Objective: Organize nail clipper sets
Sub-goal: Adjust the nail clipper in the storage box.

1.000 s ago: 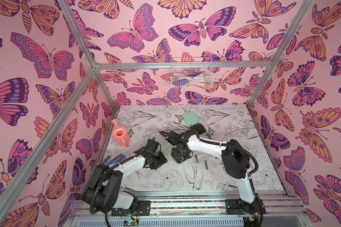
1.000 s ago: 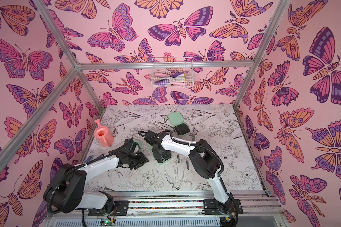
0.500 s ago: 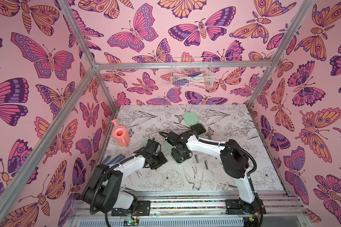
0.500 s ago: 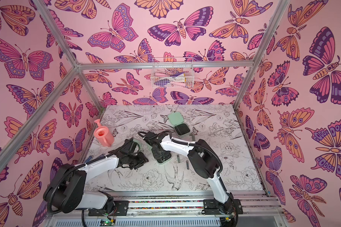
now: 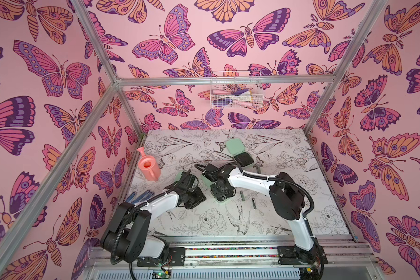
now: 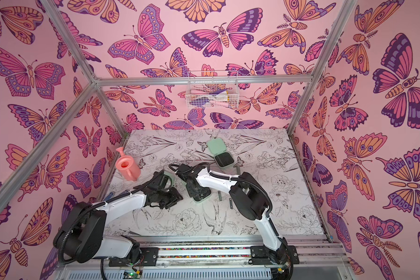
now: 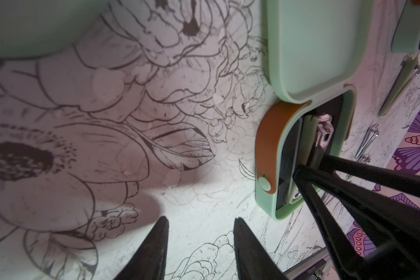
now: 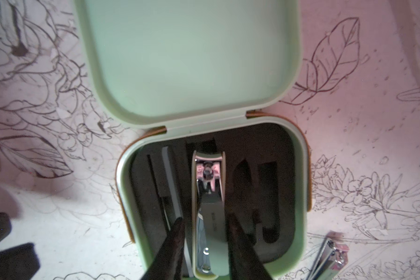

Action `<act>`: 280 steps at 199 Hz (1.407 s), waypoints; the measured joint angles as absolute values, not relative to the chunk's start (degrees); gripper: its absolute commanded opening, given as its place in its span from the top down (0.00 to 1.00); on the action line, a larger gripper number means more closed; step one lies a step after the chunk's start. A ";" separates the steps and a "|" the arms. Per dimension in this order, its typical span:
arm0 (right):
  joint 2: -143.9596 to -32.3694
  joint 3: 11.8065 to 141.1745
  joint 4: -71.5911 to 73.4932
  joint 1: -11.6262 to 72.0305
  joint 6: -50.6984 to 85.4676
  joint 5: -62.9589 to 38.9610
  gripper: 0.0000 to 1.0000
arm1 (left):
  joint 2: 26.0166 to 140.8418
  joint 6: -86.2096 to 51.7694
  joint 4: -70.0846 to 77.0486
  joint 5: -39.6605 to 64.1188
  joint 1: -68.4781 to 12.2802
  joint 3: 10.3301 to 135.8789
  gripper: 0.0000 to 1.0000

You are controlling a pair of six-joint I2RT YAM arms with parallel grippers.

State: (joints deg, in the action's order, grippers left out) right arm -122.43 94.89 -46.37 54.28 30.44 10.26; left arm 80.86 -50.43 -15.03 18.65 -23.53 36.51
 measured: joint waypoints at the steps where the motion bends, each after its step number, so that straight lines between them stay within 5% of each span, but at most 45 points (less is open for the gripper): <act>1: -122.43 94.89 -46.37 54.30 30.44 10.28 0.69 | 80.86 -50.43 -15.03 18.65 -23.53 36.51 0.53; 229: -123.44 94.89 -49.08 57.10 33.08 18.72 0.72 | 81.19 -50.43 -15.03 18.65 -23.53 36.51 0.53; 280: -123.76 95.18 -49.41 57.21 33.23 19.86 0.89 | 81.19 -50.43 -15.03 18.65 -23.53 36.49 0.54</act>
